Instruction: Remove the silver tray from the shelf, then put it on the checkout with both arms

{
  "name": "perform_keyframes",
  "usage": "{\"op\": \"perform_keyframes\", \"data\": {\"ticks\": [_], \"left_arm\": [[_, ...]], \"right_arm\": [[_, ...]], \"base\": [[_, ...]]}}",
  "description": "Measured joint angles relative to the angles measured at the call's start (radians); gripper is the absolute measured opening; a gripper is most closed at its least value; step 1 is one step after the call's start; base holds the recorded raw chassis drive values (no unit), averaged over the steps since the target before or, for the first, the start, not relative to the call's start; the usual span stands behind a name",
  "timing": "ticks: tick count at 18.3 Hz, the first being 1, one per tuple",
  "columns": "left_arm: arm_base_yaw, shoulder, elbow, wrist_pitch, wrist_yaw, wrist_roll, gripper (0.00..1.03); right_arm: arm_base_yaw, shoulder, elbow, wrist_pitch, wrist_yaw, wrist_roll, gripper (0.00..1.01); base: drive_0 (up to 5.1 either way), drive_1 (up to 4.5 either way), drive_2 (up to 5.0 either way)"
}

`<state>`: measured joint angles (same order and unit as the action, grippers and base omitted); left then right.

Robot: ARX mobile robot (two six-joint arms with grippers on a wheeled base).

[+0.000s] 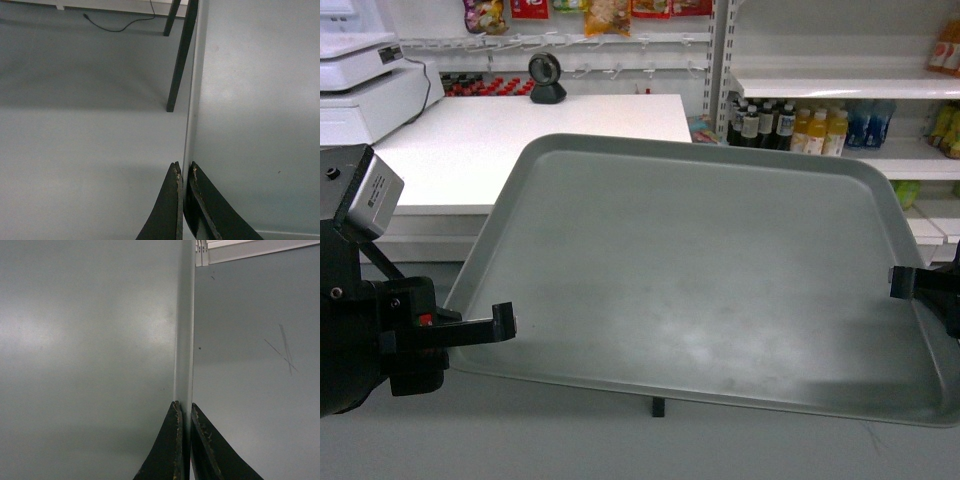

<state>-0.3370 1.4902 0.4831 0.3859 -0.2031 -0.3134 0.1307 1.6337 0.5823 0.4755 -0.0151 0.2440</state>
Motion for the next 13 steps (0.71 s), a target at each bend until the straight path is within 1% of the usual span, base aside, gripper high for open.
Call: {"op": "perform_keyframes", "data": {"ticks": [13], "left_arm": [[0.000, 0.000, 0.000, 0.001, 0.000, 0.000, 0.03]], "right_arm": [[0.000, 0.000, 0.000, 0.004, 0.000, 0.000, 0.03]], "base": [[-5.0, 2.45, 2.4]]}}
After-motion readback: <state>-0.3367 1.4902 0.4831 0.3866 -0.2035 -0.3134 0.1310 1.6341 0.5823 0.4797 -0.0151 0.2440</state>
